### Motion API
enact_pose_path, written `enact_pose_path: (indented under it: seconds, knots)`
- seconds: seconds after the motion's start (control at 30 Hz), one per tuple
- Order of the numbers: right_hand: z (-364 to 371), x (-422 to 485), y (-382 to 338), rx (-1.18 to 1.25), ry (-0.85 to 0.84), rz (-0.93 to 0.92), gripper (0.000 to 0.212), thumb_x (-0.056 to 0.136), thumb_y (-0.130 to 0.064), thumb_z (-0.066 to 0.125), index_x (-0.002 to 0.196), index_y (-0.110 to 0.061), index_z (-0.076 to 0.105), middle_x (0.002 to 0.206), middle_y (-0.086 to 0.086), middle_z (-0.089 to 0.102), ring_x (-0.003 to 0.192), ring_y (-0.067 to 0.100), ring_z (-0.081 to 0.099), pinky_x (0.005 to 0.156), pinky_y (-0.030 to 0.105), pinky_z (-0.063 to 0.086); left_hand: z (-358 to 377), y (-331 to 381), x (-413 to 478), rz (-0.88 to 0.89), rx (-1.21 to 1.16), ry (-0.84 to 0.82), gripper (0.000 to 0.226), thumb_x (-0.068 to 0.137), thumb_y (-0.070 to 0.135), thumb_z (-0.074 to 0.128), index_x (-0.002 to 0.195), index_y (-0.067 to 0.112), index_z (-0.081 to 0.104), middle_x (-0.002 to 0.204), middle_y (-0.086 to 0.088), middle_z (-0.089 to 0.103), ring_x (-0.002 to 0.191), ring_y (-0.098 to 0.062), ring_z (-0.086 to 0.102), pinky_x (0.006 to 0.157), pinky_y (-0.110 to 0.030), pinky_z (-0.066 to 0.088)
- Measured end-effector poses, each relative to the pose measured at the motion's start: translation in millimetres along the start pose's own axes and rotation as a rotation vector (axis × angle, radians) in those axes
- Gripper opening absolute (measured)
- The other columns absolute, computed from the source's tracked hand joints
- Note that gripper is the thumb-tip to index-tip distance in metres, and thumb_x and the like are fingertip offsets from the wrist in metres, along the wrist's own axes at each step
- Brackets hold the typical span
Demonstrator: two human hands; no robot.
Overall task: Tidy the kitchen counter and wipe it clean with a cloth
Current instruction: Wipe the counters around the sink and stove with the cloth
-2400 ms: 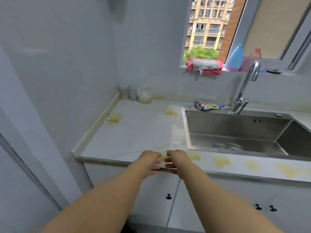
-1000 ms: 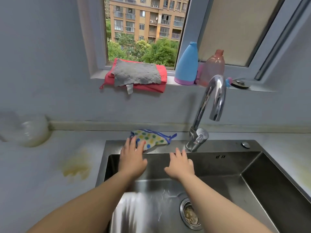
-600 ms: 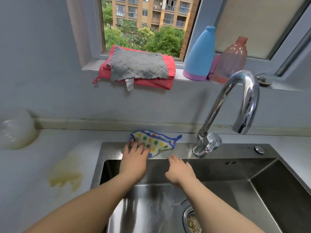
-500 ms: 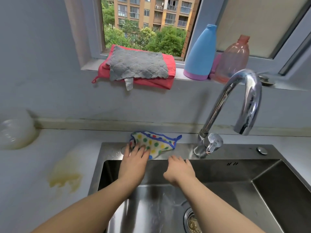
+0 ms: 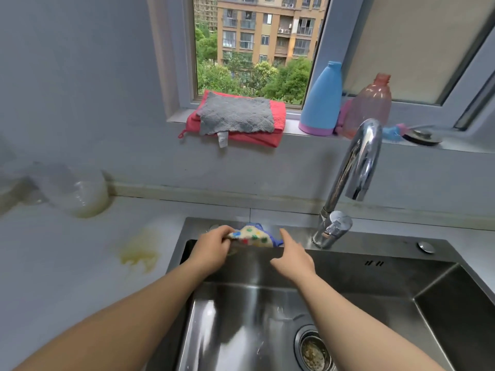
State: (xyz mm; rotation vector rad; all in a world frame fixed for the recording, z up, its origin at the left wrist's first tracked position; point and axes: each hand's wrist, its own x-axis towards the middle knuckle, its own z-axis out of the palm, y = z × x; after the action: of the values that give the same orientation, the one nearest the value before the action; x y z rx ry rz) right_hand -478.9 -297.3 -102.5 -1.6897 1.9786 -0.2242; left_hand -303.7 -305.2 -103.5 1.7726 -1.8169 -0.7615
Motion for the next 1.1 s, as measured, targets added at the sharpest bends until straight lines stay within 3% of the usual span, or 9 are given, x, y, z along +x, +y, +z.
enact_pose_path:
  seconds: [0.1,0.17,0.27,0.4,0.53,0.8,0.93,1.03,1.1]
  knots:
    - [-0.8,-11.9,-10.5,0.104,-0.05,-0.059,0.06,0.082,-0.025,0.062,0.137,-0.028,0.039,0.14,-0.003,0.045,0.132,0.021,0.04,0.105,0.034,0.035,-10.6,14.1,-13.6,-0.008,-0.128,0.015,0.027,0.096,0.009,0.041,0.111,0.018,0.062,0.108,0.0,0.062,0.1,-0.016,0.054,0.073,-0.024,0.041]
    - [-4.3,-17.5,-14.8,0.189,-0.061,-0.038,0.012,0.082,-0.024,0.062,0.093,-0.028,0.06,0.112,0.0,0.061,0.115,0.021,0.055,0.096,0.03,0.043,-16.8,25.1,-25.3,-0.003,-0.142,0.024,0.027,0.095,0.009,0.041,0.109,0.017,0.062,0.105,0.001,0.061,0.097,-0.016,0.053,0.076,-0.025,0.042]
    - [-8.9,-28.3,-22.7,0.318,-0.031,-0.071,0.032,0.087,-0.012,0.052,0.059,-0.022,0.041,0.068,-0.002,0.048,0.075,0.019,0.048,0.058,0.022,0.036,-26.9,33.2,-43.1,-0.02,-0.183,0.08,0.025,0.096,0.01,0.04,0.108,0.015,0.061,0.1,0.002,0.058,0.097,-0.017,0.053,0.076,-0.024,0.038]
    - [-11.0,-47.2,-36.5,0.516,-0.028,-0.07,0.027,0.092,-0.01,0.042,0.067,-0.017,0.033,0.068,-0.002,0.037,0.059,0.009,0.031,0.05,0.02,0.025,-42.8,29.3,-68.8,-0.091,-0.284,0.121,0.014,0.097,0.024,0.046,0.106,0.019,0.056,0.103,-0.001,0.059,0.097,-0.019,0.055,0.085,-0.032,0.047]
    - [-7.9,-65.1,-56.2,0.74,-0.016,-0.067,0.011,0.092,-0.012,0.041,0.082,-0.016,0.041,0.087,0.006,0.049,0.074,0.017,0.043,0.065,0.033,0.044,-66.5,16.7,-96.0,-0.137,-0.296,0.119,0.023,0.089,0.035,0.06,0.107,0.021,0.055,0.098,0.002,0.058,0.093,-0.019,0.058,0.084,-0.033,0.05]
    - [-4.2,-89.0,-102.8,0.791,-0.065,-0.192,0.018,0.09,-0.008,0.048,0.078,-0.021,0.045,0.083,0.006,0.052,0.076,0.023,0.052,0.062,0.032,0.044,-134.3,-5.7,-126.7,-0.202,-0.295,-0.095,0.02,0.082,0.024,0.071,0.099,0.016,0.063,0.096,-0.005,0.067,0.086,-0.019,0.067,0.073,-0.028,0.056]
    - [11.0,-90.1,-142.1,0.737,-0.085,-0.19,0.018,0.085,-0.011,0.061,0.07,-0.017,0.052,0.08,0.008,0.059,0.087,0.029,0.06,0.085,0.045,0.051,-177.3,-37.2,-135.1,-0.282,-0.443,-0.183,0.015,0.088,0.017,0.063,0.102,0.01,0.063,0.104,-0.013,0.067,0.091,-0.023,0.066,0.085,-0.036,0.055]
    - [24.5,-89.3,-169.6,0.626,0.042,-0.169,0.007,0.086,-0.018,0.06,0.079,-0.016,0.058,0.096,0.01,0.064,0.102,0.031,0.061,0.086,0.039,0.05,-191.9,-63.4,-125.2,-0.254,-0.426,0.023,0.019,0.088,0.02,0.064,0.105,0.015,0.062,0.118,-0.01,0.063,0.102,-0.024,0.062,0.095,-0.037,0.049]
    - [39.0,-91.7,-182.2,0.318,0.185,-0.18,0.023,0.092,-0.024,0.048,0.114,-0.019,0.056,0.123,0.007,0.057,0.115,0.027,0.053,0.09,0.033,0.04,-192.7,-81.3,-117.1,-0.209,-0.198,0.234,0.039,0.087,0.024,0.065,0.124,0.019,0.054,0.13,-0.001,0.053,0.115,-0.022,0.054,0.098,-0.033,0.044]
